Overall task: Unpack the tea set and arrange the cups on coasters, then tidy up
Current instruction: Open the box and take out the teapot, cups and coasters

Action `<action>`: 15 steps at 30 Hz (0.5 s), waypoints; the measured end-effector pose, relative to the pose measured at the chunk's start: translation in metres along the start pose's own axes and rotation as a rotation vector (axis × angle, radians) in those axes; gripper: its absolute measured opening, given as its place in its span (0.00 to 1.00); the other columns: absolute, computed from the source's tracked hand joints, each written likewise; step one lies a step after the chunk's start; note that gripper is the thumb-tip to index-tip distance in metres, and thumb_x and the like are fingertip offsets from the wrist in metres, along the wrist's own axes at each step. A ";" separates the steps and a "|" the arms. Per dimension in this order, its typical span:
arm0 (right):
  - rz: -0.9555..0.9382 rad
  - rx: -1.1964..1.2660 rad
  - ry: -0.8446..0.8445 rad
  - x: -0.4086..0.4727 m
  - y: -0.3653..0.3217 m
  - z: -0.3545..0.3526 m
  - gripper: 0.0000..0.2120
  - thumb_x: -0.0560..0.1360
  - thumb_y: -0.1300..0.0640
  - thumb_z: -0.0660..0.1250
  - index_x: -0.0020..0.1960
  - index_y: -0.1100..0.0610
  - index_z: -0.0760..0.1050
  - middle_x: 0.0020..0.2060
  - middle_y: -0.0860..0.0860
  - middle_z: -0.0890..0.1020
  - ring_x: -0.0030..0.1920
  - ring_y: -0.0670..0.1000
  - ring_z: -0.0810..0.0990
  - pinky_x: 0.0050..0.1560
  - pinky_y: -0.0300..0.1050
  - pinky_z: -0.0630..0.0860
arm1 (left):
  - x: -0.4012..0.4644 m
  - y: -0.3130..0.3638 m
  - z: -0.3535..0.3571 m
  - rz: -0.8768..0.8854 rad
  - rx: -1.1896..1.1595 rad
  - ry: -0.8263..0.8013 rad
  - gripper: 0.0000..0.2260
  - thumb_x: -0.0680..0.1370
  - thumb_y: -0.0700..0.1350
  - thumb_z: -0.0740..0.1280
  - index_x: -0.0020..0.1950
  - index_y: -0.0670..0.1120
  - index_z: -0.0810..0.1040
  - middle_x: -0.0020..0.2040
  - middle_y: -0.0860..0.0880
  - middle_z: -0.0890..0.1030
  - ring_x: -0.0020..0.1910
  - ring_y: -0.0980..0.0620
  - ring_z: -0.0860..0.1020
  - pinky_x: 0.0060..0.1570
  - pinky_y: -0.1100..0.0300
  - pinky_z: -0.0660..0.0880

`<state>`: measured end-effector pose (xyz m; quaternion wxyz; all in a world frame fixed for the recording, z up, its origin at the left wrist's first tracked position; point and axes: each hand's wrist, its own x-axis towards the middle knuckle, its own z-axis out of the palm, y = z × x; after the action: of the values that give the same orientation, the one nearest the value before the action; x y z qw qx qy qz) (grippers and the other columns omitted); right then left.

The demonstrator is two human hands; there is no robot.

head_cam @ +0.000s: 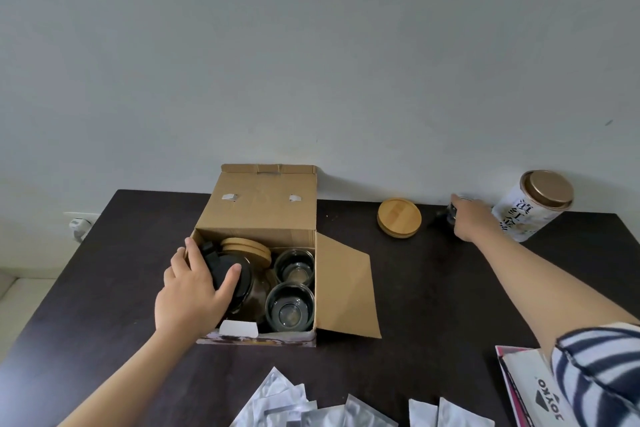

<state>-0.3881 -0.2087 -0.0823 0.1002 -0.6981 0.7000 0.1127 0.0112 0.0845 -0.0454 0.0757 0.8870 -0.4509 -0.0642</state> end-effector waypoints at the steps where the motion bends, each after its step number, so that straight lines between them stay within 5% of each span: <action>1: -0.004 -0.007 -0.006 0.004 0.004 0.000 0.38 0.72 0.67 0.61 0.76 0.47 0.52 0.68 0.64 0.65 0.66 0.64 0.68 0.57 0.55 0.75 | 0.000 0.000 0.000 -0.002 0.002 -0.001 0.42 0.74 0.68 0.52 0.77 0.42 0.45 0.73 0.38 0.60 0.69 0.37 0.64 0.54 0.44 0.74; 8: -0.078 0.037 0.033 0.012 0.020 -0.004 0.40 0.71 0.71 0.62 0.78 0.48 0.52 0.72 0.59 0.65 0.70 0.62 0.67 0.65 0.53 0.71 | 0.003 0.001 0.001 -0.006 0.008 -0.003 0.42 0.73 0.68 0.51 0.77 0.42 0.46 0.73 0.38 0.60 0.68 0.37 0.64 0.53 0.43 0.74; 15: -0.115 0.072 0.074 -0.011 0.010 -0.011 0.37 0.72 0.69 0.64 0.77 0.52 0.55 0.70 0.61 0.67 0.70 0.61 0.65 0.62 0.55 0.73 | 0.001 0.004 -0.001 -0.016 -0.017 -0.006 0.41 0.74 0.67 0.54 0.77 0.42 0.45 0.73 0.38 0.60 0.68 0.37 0.63 0.55 0.42 0.72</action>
<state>-0.3977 -0.2012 -0.0680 0.1056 -0.7369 0.6654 0.0558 0.0091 0.0812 -0.0433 0.0815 0.8897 -0.4435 -0.0713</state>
